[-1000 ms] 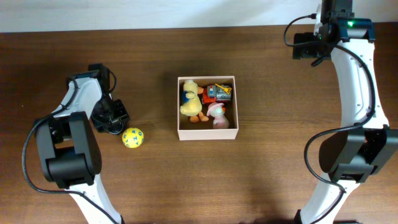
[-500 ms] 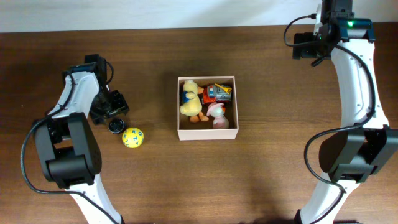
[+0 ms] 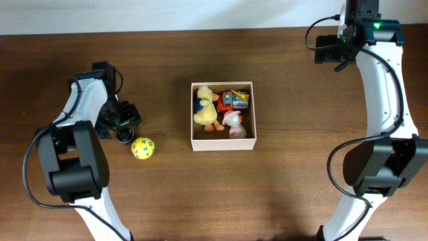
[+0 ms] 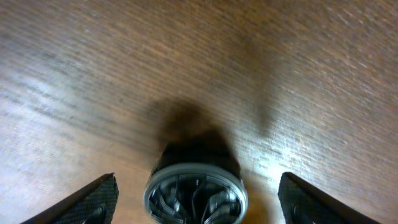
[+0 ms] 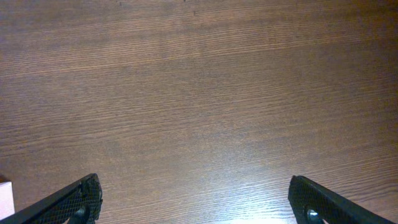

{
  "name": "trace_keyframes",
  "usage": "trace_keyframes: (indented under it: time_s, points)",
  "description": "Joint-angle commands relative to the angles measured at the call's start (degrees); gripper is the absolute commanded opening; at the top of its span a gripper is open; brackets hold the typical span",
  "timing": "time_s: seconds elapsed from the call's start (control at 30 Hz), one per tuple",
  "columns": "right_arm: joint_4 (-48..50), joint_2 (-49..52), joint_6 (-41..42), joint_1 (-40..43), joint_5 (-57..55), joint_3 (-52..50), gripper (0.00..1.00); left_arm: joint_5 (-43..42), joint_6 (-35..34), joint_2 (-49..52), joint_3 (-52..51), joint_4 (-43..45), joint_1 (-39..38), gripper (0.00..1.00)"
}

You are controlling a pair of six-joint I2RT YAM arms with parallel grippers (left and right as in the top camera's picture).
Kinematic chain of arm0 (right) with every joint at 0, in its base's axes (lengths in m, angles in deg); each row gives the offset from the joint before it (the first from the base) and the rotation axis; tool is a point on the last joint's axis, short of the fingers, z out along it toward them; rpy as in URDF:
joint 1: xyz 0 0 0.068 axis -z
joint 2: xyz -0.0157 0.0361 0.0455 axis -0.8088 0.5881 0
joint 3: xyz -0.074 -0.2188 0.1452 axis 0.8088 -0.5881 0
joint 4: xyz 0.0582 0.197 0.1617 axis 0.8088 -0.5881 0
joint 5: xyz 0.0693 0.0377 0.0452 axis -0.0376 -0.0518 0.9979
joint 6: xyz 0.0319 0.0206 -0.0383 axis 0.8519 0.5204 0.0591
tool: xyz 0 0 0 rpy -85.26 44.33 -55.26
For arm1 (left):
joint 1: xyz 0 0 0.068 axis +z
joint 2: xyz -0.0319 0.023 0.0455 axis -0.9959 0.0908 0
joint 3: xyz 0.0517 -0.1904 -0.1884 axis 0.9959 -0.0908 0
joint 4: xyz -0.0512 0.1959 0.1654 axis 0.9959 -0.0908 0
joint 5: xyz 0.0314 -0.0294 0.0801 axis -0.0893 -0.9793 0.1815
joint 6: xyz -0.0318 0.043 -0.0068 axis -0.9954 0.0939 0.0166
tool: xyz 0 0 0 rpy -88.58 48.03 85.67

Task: Pack container
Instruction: 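Grasp the black puck with the left gripper and lift it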

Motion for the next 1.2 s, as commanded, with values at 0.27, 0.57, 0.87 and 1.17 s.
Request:
trace_keyframes:
  time_s: [0.27, 0.57, 0.87, 1.17]
  points:
    - [0.0, -2.4, -0.2, 0.1, -0.9, 1.0, 0.99, -0.2, -0.2, 0.9, -1.9, 1.6, 0.4, 0.85]
    - [0.0, -2.4, -0.2, 0.1, -0.9, 1.0, 0.99, -0.2, -0.2, 0.9, -4.0, 3.4, 0.4, 0.85]
    - [0.0, -2.4, -0.2, 0.1, -0.9, 1.0, 0.99, -0.2, -0.2, 0.9, -4.4, 4.1, 0.4, 0.77]
    - [0.0, -2.4, -0.2, 0.1, -0.9, 1.0, 0.99, -1.6, -0.2, 0.9, -4.5, 3.9, 0.4, 0.49]
